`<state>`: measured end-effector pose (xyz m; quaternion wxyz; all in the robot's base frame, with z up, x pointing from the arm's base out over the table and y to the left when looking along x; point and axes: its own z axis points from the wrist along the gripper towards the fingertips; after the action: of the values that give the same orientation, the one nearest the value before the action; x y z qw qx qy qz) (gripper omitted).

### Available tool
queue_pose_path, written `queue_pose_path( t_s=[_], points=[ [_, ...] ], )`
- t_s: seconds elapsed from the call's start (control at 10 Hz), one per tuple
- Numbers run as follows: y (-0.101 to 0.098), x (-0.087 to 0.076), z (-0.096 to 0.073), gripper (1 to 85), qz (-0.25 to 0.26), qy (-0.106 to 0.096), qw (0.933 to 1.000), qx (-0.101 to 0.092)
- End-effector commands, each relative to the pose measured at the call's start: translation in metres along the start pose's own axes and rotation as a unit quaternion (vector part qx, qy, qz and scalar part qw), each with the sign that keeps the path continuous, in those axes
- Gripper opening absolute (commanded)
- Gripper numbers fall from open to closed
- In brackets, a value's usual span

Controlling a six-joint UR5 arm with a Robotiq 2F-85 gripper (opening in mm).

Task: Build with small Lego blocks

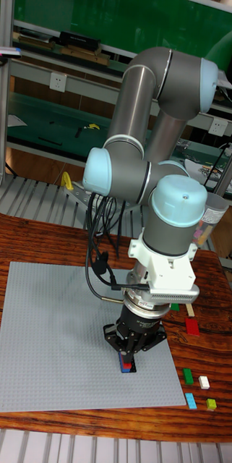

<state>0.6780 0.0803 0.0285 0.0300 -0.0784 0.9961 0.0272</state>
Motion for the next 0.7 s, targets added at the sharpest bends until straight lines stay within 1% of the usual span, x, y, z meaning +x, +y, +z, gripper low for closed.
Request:
queue_pose_path(
  t_s=[0.0, 0.1, 0.2, 0.3, 0.4, 0.6],
  points=[
    [-0.001, -0.001, 0.007, 1.3, 0.003, -0.004, 1.0, -0.002],
    [-0.002, -0.001, 0.013, 1.3, -0.001, -0.008, 1.0, -0.003],
    [-0.003, -0.001, 0.016, 1.3, -0.003, -0.01, 0.9999, -0.003],
    [-0.004, 0.0, 0.013, 1.3, -0.005, -0.009, 0.9999, -0.003],
    [-0.005, 0.003, 0.007, 1.3, -0.008, -0.004, 1.0, -0.005],
    [-0.006, 0.01, -0.021, 1.3, -0.009, 0.014, 0.9998, -0.009]
  ],
)
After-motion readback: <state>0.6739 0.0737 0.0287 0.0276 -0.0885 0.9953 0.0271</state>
